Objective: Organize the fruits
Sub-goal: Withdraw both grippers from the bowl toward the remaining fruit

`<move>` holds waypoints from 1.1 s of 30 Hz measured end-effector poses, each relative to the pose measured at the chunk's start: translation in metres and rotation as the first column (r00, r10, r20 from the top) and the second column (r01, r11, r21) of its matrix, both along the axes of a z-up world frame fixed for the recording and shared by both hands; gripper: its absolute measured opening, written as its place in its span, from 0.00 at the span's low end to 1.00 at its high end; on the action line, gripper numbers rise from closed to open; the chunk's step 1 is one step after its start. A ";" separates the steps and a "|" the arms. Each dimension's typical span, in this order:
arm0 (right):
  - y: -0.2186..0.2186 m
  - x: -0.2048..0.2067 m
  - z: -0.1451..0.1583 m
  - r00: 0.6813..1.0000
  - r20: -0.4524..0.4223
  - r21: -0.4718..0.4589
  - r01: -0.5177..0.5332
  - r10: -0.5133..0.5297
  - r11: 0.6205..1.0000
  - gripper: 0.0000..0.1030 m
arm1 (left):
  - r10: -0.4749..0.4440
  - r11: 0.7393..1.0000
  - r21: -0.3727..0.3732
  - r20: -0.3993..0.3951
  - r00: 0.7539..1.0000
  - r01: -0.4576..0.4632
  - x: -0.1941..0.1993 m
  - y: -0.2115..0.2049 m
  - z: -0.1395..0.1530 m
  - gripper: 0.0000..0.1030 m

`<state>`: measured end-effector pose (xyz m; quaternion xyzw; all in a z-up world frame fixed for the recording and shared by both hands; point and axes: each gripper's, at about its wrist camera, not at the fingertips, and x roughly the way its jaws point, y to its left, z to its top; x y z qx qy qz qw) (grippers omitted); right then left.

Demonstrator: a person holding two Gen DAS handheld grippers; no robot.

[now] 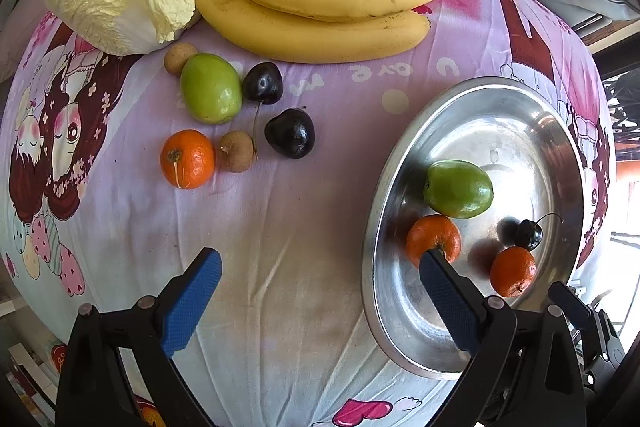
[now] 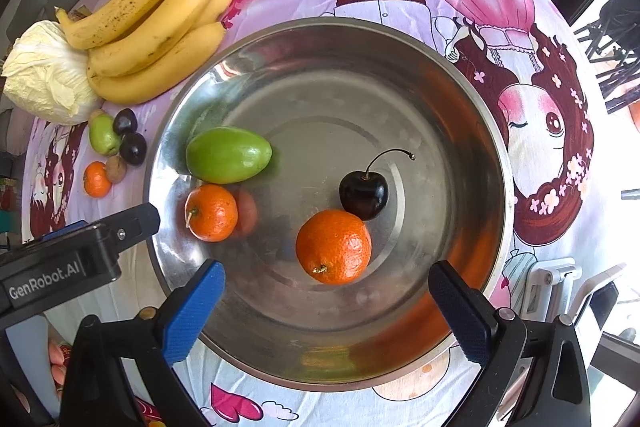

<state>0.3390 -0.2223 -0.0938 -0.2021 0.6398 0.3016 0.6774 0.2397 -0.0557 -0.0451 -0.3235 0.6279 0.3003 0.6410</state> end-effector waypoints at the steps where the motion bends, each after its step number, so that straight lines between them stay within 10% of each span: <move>1: 0.002 -0.002 0.002 1.000 0.003 0.001 -0.003 0.003 1.000 1.00 | -0.001 1.000 0.005 0.000 1.000 0.001 -0.001 0.000 0.001 0.96; 33: 0.081 -0.066 0.031 0.973 0.117 0.028 -0.201 0.197 0.979 1.00 | 0.113 0.993 0.032 0.054 0.992 -0.115 -0.103 0.072 0.023 0.96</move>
